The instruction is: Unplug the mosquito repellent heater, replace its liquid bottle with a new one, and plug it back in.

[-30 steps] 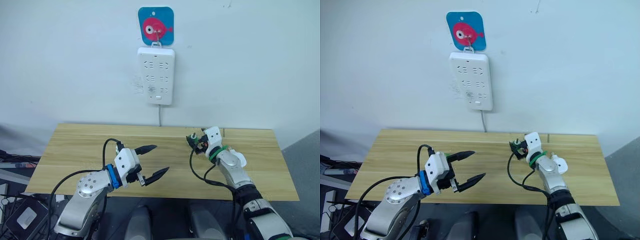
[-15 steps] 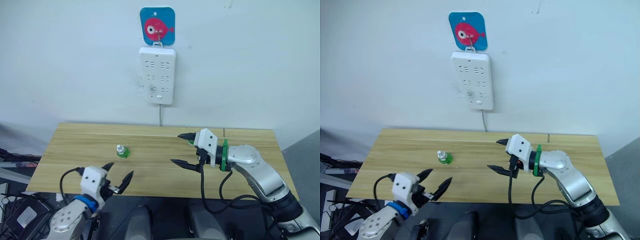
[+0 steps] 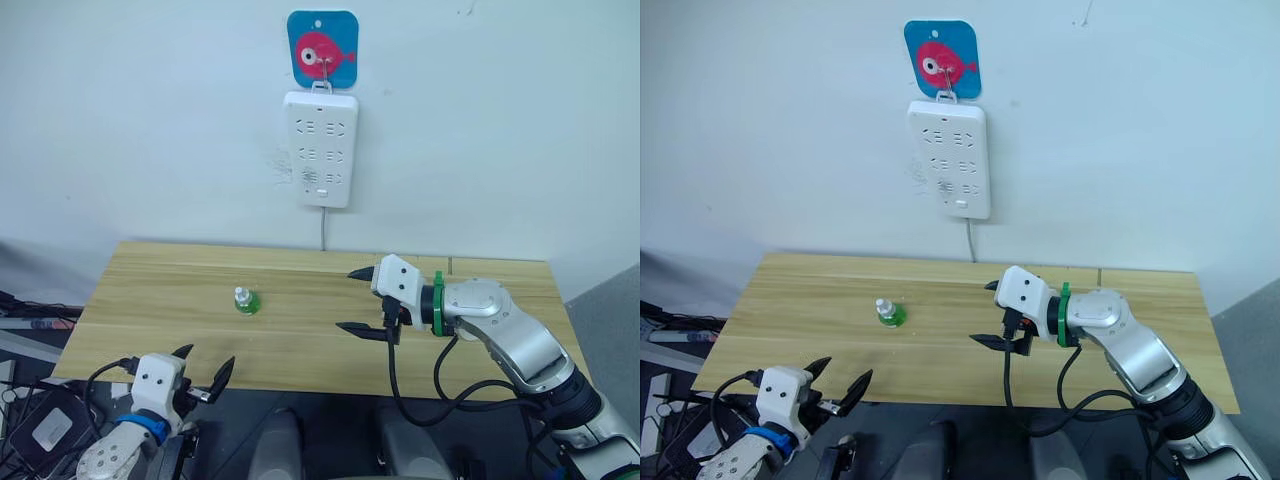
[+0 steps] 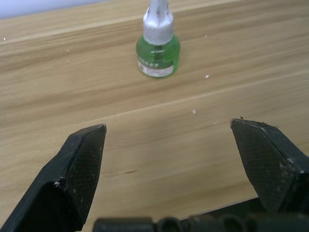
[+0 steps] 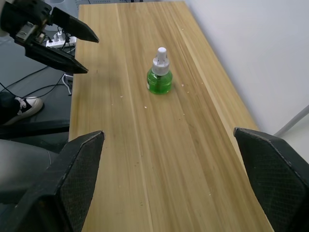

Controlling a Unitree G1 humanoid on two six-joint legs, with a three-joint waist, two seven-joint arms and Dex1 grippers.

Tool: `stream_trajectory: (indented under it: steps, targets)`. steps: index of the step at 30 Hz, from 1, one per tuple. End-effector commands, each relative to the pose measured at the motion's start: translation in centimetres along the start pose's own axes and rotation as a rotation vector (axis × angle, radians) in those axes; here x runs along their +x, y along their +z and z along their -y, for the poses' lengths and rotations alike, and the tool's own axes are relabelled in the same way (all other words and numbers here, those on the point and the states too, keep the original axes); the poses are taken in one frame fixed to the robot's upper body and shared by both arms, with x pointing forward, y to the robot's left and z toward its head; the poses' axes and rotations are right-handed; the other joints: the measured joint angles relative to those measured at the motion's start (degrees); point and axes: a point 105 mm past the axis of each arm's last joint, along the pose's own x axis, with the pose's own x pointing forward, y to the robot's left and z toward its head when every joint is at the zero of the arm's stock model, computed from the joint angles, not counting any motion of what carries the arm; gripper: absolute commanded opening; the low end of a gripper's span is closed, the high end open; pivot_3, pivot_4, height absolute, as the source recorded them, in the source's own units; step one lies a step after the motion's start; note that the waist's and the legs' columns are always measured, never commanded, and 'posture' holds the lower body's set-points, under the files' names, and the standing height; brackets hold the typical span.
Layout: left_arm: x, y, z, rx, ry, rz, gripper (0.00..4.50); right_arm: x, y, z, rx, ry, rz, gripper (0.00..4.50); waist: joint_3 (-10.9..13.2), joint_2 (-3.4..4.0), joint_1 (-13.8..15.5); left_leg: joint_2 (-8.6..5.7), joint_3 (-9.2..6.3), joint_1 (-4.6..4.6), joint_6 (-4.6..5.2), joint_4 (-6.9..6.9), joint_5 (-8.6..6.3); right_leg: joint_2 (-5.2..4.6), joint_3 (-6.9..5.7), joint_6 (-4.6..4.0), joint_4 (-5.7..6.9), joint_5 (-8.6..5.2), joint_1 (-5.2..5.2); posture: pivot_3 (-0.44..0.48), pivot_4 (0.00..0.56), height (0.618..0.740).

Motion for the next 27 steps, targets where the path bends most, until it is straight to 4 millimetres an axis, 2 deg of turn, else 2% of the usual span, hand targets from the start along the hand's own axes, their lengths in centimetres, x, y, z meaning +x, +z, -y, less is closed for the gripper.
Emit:
stream_trajectory:
  steps: [1,9,12,22,27]
  targets:
    - [1.6,0.8,-0.7,-0.001,0.038,0.051,4.5,0.0,1.4,0.1,-0.035,-0.048,0.029,4.48,0.1,-0.01,0.1,0.0,0.0,-0.01,-0.01,0.0,0.01,0.0,-0.01,-0.01,0.0,0.01,0.0,0.005,0.264,0.729]
    - [5.7,0.8,-1.0,0.007,0.032,0.078,4.5,0.1,1.6,-0.8,-0.009,-0.049,-0.01,4.48,1.3,-0.16,-0.2,0.01,-0.01,-0.03,-0.01,-0.02,0.0,-0.01,-0.04,-0.01,0.02,0.02,-0.03,-0.029,0.31,0.729]
    - [7.0,0.0,-0.6,0.014,0.011,0.052,4.5,-0.2,1.4,-1.3,0.02,-0.03,-0.031,4.48,1.8,-0.09,-0.3,0.05,-0.09,-0.04,-0.01,-0.04,0.0,0.0,-0.14,-0.06,0.04,0.05,-0.03,-0.024,0.322,0.729]
    - [9.9,0.7,0.8,0.031,-0.021,0.09,4.5,-1.2,1.0,-2.5,0.095,0.011,-0.069,4.48,3.1,-0.05,-0.2,-0.05,-0.11,-0.08,-0.01,-0.03,0.0,-0.06,-0.17,-0.04,0.03,0.05,0.0,-0.017,0.339,0.729]
    - [10.8,0.9,0.2,0.005,0.025,0.103,4.5,-1.5,0.9,-2.7,0.122,0.025,-0.083,4.48,3.2,0.0,-0.2,-0.02,-0.15,-0.07,-0.01,-0.03,0.0,-0.04,-0.22,-0.04,0.04,0.05,0.0,-0.025,0.333,0.729]
